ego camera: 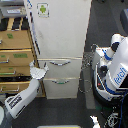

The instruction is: Opening the fridge

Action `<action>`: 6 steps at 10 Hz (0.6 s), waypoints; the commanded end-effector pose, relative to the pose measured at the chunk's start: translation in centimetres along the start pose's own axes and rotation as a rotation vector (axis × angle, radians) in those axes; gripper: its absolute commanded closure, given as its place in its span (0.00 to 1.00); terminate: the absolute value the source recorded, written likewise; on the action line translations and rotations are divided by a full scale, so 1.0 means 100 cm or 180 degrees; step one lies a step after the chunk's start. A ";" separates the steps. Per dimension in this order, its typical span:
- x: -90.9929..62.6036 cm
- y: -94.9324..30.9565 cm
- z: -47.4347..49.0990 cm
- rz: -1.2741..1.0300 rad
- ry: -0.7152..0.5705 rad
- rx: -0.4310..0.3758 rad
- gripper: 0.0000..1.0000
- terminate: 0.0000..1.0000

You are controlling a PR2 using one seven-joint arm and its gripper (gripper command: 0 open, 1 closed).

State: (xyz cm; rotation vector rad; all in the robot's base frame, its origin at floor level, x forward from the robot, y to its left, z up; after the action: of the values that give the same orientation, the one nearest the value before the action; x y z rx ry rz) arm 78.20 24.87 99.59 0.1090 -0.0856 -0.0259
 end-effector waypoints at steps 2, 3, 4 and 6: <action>0.055 0.047 0.010 0.0186 -0.0033 0.0082 0.00 0.00; 0.067 0.048 0.013 0.0204 -0.0049 0.0070 0.00 0.00; 0.073 0.049 0.014 0.0212 -0.0051 0.0074 0.00 0.00; 0.092 0.051 0.021 0.0199 -0.0058 0.0105 0.00 0.00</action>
State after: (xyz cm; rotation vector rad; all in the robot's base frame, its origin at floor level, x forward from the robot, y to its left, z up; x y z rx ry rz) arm 83.28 29.09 101.57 0.1247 -0.0935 0.0313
